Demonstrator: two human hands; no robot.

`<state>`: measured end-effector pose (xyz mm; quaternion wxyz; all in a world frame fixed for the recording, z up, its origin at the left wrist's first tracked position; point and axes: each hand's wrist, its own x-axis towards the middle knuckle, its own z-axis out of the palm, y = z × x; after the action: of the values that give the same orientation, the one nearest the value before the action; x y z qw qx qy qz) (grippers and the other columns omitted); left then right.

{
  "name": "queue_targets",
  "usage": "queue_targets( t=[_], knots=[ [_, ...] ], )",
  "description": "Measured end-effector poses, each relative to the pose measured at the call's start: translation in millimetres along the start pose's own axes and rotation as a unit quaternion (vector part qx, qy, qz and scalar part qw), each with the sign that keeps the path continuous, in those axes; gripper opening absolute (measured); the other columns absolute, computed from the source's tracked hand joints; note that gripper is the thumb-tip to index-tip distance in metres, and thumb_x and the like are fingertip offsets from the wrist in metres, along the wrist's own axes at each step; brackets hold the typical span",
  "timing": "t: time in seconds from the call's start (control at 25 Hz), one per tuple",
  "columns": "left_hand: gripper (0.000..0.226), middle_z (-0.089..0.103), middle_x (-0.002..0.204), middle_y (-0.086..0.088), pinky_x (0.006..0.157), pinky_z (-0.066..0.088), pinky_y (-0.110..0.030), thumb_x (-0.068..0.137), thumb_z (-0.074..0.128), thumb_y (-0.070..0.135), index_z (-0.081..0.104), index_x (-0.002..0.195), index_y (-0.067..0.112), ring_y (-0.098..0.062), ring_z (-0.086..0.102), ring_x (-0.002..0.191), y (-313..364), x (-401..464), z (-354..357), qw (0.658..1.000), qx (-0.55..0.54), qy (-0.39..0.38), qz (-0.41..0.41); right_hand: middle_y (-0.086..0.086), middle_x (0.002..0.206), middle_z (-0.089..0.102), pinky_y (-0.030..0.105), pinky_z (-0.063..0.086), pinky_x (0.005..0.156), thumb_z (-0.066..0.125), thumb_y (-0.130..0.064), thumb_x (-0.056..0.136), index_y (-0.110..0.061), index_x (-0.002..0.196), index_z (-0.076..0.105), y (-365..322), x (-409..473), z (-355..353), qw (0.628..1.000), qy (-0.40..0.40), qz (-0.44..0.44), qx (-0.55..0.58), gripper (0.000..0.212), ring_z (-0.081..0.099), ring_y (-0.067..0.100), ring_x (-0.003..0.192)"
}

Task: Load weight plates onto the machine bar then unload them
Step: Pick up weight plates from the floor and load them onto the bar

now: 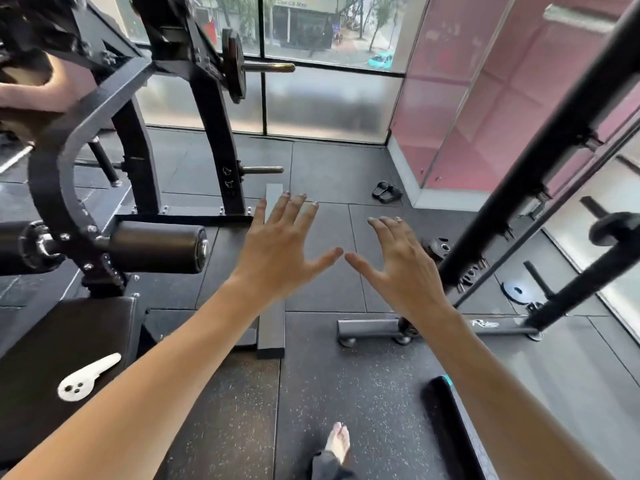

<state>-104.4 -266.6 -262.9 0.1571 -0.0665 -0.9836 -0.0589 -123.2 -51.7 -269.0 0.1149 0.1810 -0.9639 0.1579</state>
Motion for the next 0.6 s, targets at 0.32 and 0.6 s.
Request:
queue_targets(
  t=[0.32,0.6],
  knots=[
    [0.096,0.015,0.167,-0.005,0.124,0.008,-0.054,0.084,0.014,0.083,0.025,0.157,0.023,-0.024,0.009,0.155,-1,146,72,1.0,-0.001,-0.029,0.007,-0.003,0.159,0.034,0.043,0.031,0.118,0.039,-0.076,0.089,-0.021,0.153,0.033,90,128,40,0.998,0.001,0.038,0.044,0.084,0.019,0.018,0.152],
    [0.095,0.015,0.167,-0.003,0.124,0.007,-0.053,0.085,0.013,0.082,0.018,0.159,0.024,-0.023,0.009,0.155,14,275,122,0.999,0.013,-0.044,0.007,-0.003,0.157,0.035,0.045,0.032,0.114,0.041,-0.073,0.089,-0.021,0.152,0.034,178,241,44,0.998,-0.012,0.042,0.049,0.081,0.021,0.018,0.151]
  ],
)
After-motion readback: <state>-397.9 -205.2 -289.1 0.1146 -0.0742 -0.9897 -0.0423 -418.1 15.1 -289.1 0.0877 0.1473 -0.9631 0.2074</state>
